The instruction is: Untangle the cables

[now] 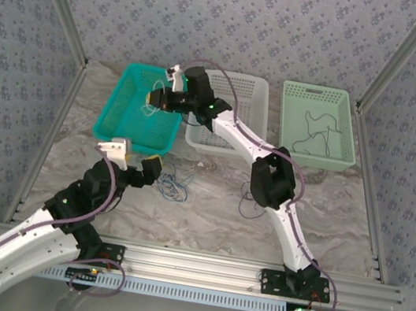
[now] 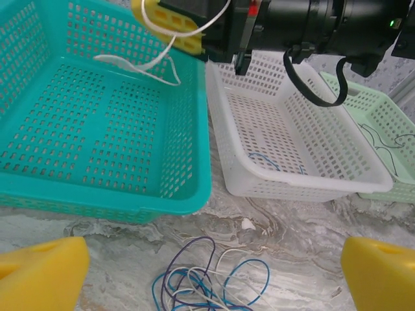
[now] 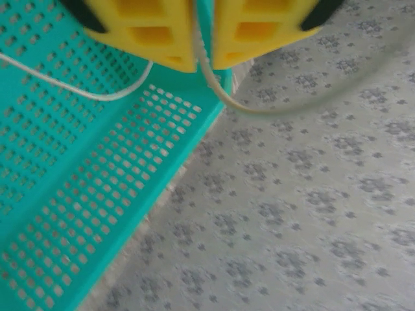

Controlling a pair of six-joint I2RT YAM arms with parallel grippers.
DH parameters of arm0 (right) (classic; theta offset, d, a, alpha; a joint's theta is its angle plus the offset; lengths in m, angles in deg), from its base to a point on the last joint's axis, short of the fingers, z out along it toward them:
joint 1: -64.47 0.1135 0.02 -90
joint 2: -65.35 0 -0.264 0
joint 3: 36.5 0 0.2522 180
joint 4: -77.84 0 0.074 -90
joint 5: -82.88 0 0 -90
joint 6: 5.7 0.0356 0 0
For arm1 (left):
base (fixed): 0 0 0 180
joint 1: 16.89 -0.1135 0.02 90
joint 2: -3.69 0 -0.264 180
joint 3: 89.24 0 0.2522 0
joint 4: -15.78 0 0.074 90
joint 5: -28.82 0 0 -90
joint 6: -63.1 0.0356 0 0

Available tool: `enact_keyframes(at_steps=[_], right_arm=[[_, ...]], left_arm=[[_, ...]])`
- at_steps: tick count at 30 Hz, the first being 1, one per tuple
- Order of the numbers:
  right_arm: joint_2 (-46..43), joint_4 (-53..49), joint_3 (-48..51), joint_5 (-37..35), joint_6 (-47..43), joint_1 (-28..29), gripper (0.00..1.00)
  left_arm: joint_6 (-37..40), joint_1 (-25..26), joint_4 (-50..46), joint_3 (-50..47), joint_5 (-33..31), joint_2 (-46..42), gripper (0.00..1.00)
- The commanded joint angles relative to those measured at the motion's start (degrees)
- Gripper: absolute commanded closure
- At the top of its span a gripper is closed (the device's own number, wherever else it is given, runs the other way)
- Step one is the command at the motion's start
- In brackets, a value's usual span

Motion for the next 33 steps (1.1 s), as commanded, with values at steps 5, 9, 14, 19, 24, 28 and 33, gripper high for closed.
enact_keyframes(at_steps=[5, 9, 14, 19, 24, 28, 33], right_arm=[[9.3, -23.3, -15.7, -5.9, -1.2, -0.7, 0.35], [11.4, -34.6, -21.6, -10.5, -6.0, -0.4, 0.18], [10.2, -38.1, -21.3, -12.1, -9.6, 0.5, 0.24], [8.9, -37.2, -21.3, -11.8, -11.6, 1.8, 0.27], [7.5, -36.0, -21.1, -11.2, -12.2, 2.2, 0.51], [6.6, -35.3, -20.6, -11.4, -12.7, 2.7, 0.69], [6.2, -34.6, -20.6, -11.3, -12.5, 3.0, 0.75]], left_arm=[[-0.5, -0.5, -1.0, 2.2, -1.0, -1.0, 0.00], [-1.3, -0.6, -1.1, 2.6, -1.9, -0.4, 0.01], [-1.4, -1.2, -1.3, 3.7, -2.3, 0.0, 0.01], [-0.8, -3.0, -2.6, 6.5, -3.9, 0.9, 0.01], [1.5, -8.8, -3.1, 10.6, 0.5, 1.6, 0.01], [1.4, -18.1, -2.7, 14.3, 12.6, 5.1, 0.01], [-1.1, -31.7, 1.9, 17.1, 35.3, 14.8, 0.06]])
